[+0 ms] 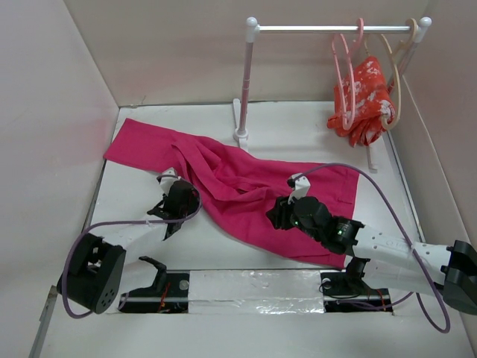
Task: Place the trousers on the hanger
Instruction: Flatten out the trousers at the center of the board.
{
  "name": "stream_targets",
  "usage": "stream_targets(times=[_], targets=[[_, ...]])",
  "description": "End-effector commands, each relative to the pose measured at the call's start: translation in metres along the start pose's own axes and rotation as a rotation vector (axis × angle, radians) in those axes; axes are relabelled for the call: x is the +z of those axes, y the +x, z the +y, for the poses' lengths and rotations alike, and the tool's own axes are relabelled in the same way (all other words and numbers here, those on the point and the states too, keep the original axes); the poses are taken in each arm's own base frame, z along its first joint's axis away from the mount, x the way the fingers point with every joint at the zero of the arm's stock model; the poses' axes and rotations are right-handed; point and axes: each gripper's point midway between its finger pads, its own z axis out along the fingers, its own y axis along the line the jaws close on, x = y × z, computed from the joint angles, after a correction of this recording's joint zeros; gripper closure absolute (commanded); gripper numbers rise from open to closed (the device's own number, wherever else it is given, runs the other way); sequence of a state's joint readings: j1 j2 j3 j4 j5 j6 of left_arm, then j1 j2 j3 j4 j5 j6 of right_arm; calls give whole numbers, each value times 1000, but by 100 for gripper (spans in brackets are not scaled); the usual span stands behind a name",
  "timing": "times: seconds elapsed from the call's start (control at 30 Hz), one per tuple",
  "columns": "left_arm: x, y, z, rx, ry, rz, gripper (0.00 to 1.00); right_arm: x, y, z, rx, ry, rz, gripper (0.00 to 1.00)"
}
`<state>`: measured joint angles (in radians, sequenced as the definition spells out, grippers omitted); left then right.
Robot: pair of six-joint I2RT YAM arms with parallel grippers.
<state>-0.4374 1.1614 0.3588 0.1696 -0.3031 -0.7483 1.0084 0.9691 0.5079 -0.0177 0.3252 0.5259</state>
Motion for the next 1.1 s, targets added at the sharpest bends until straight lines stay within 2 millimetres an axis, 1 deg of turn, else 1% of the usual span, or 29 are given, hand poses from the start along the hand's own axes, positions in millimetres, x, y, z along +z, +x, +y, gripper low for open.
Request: stream_targets(times=[0.0, 0.03, 0.07, 0.13, 0.17, 0.2, 0.23, 0.27, 0.3, 0.37, 0.4, 0.43, 0.47, 0.5, 0.53, 0.57, 0.6, 0.63, 0.67, 0.7, 0.73, 0.77, 0.8, 0.83, 0.87, 0.9, 0.97, 1.0, 1.07], targets=[[3, -33, -25, -18, 42, -97, 70, -3, -14, 4, 9, -7, -52, 53], [4, -35, -22, -19, 25, -108, 74, -2, -14, 4, 9, -5, -51, 53], [4, -38, -23, -20, 18, -117, 81, -3, -12, 6, 4, -10, -48, 53], [3, -49, -26, -23, 4, -148, 85, -2, -10, 7, 9, -16, -44, 53], [2, -56, -28, -14, -1, -159, 90, -1, -9, 7, 10, -20, -42, 53], [1, -60, -29, -9, -12, -168, 92, 0, -7, 8, 11, -24, -38, 54], [-1, -69, -29, 1, -35, -186, 100, 2, -3, 9, 14, -34, -28, 54], [-1, -68, -24, 8, -58, -185, 100, 2, -4, 11, 18, -42, -30, 54], [-4, -78, -29, 6, -60, -202, 100, 3, -2, 11, 18, -42, -25, 54], [-10, -82, -27, 25, -84, -193, 100, 3, -1, 11, 19, -45, -23, 54], [-20, -94, -34, 11, -64, -217, 100, 3, -1, 11, 19, -42, -23, 54], [-28, -99, -36, 3, -63, -234, 100, 2, -2, 9, 16, -35, -26, 55], [-37, -96, -33, 18, -78, -224, 100, 1, -3, 8, 15, -31, -30, 55], [-57, -113, -44, -16, -31, -275, 100, 0, -5, 8, 13, -27, -36, 56], [-70, -123, -46, -41, -22, -312, 100, -3, -8, 5, 11, -17, -47, 57], [-90, -133, -44, -57, -5, -334, 100, -4, -10, 6, 9, -19, -53, 58], [-111, -154, -53, -84, 30, -374, 100, -5, -13, 6, 5, -19, -59, 59], [-128, -169, -54, -92, 33, -410, 100, -7, -13, 4, -4, -14, -60, 60], [-146, -177, -48, -82, 28, -421, 100, -9, -19, 6, 1, -20, -79, 59], [-173, -201, -56, -102, 61, -468, 100, -10, -22, 6, 1, -22, -88, 60], [-188, -213, -55, -100, 53, -491, 100, -12, -20, 2, -11, -5, -73, 60], [-196, -215, -48, -51, 18, -479, 100, -15, -24, 3, -8, -10, -84, 60], [-218, -233, -54, -57, 41, -511, 100, -17, -26, 3, -10, -12, -90, 60], [-227, -240, -51, -42, 22, -525, 100, -18, -27, 3, -14, -6, -90, 60], [-229, -240, -43, 17, -32, -508, 100, -19, -30, 0, -9, 5, -93, 60], [-242, -251, -43, 18, -37, -531, 100, -22, -33, 0, -8, 3, -102, 59], [-249, -257, -33, 51, -96, -541, 100, -25, -35, -4, -4, 16, -103, 60], [-258, -267, -26, 67, -140, -575, 100, -28, -38, -7, 0, 21, -111, 59], [-263, -274, -21, 73, -172, -603, 100, -32, -42, -9, 5, 20, -123, 60]])
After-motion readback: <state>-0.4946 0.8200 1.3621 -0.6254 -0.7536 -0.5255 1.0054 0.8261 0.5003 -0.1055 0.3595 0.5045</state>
